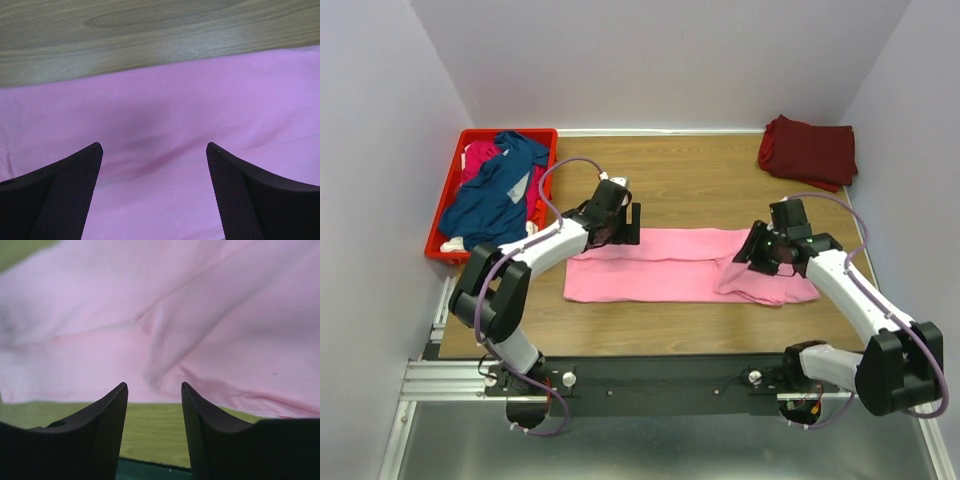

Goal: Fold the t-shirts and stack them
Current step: Fold the tshirt

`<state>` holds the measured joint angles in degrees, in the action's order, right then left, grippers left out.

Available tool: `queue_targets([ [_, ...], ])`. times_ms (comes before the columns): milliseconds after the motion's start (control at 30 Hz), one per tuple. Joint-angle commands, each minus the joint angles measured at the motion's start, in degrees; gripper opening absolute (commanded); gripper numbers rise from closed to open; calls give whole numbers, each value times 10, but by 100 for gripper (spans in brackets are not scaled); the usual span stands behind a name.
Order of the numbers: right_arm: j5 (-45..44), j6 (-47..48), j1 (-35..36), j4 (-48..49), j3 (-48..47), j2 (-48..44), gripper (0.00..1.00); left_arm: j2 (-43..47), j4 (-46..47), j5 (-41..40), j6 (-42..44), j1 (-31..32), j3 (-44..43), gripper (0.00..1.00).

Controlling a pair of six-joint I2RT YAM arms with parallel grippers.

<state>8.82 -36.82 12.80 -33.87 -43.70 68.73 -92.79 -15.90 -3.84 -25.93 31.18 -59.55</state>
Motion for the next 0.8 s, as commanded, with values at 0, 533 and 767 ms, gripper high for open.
queue_targets([
  [0,-164,6,-27,-72,-23,-20,55,-30,-8,-13,9,-7,-19,92],
  [533,-103,44,-209,166,-9,177,51,-123,9,58,8,-86,-16,92],
  [767,-92,70,-221,214,-88,301,50,-163,5,70,5,-122,-48,92],
])
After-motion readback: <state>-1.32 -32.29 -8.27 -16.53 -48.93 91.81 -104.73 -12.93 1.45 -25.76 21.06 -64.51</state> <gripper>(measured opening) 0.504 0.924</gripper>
